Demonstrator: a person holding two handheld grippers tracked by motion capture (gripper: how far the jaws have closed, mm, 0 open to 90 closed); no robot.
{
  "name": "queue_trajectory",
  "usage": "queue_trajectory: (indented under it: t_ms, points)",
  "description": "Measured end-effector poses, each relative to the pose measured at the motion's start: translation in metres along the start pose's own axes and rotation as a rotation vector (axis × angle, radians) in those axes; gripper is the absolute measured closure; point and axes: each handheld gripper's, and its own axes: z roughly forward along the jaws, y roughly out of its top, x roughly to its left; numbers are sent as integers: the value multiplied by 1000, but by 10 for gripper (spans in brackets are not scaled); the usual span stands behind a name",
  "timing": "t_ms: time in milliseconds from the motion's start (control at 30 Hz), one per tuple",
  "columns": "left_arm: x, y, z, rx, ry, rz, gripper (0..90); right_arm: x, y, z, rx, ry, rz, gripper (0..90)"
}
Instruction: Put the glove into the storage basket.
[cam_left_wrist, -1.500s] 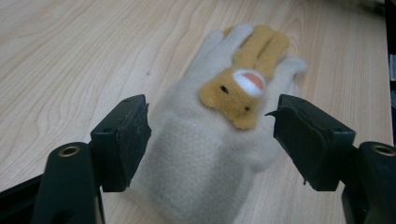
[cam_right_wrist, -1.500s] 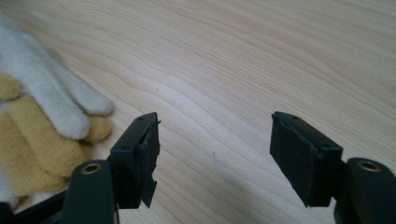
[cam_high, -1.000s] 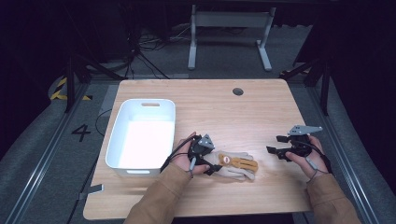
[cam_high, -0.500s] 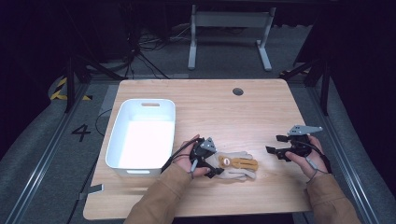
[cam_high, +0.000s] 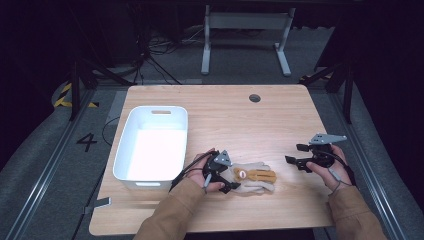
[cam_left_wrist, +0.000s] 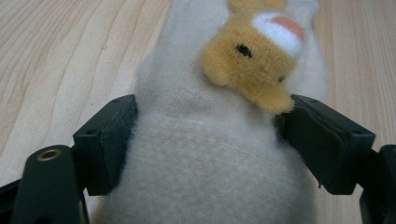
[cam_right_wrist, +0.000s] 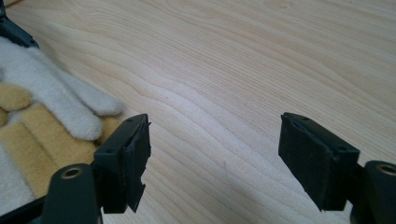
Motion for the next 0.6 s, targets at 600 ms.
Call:
queue_trajectory:
  t_ms: [600]
  points:
    - [-4,2,-5,-2,-16,49,184,1,1,2,3,6,-8,250]
